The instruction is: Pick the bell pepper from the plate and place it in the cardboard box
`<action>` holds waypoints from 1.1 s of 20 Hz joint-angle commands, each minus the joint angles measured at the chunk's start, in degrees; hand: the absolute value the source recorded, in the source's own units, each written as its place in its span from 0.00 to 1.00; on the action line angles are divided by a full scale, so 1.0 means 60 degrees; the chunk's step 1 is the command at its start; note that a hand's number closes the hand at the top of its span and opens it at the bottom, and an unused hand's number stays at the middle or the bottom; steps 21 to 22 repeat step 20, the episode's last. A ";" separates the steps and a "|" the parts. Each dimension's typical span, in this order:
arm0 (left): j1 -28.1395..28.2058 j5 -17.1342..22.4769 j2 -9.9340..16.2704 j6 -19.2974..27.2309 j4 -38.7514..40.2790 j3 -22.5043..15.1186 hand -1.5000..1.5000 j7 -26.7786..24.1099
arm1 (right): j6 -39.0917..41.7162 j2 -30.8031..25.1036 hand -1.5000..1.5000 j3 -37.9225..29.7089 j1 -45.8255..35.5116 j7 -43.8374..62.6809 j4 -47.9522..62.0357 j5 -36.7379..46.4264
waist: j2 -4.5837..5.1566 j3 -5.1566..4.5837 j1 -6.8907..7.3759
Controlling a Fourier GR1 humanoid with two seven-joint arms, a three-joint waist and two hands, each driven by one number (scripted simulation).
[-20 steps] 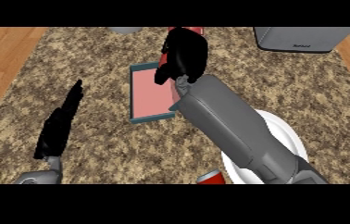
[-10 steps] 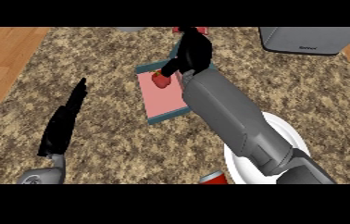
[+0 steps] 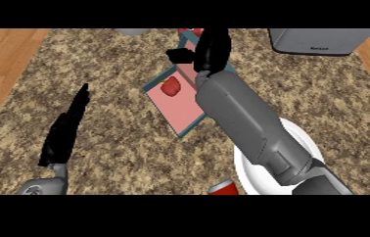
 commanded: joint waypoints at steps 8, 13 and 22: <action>0.0767 0.0146 0.0003 0.0164 -0.0047 0.0386 0.50 -0.0168 | -0.2261 -0.0716 0.00 -0.1279 0.2530 -0.1177 -0.2809 -0.0201 | -0.0236 -0.0002 -0.0812; 0.0840 0.0061 0.0052 0.0208 0.0028 0.0454 0.50 -0.0348 | -0.1457 -0.1902 0.00 -0.1567 0.4424 -0.0892 -0.5603 -0.0205 | -0.0231 -0.0008 -0.0870; 0.0888 0.0113 0.0043 0.0138 -0.0352 0.0422 0.50 -0.0267 | -0.0038 -0.4127 0.00 -0.1757 0.8006 -0.1064 -1.0203 -0.1485 | -0.0222 0.0002 -0.0931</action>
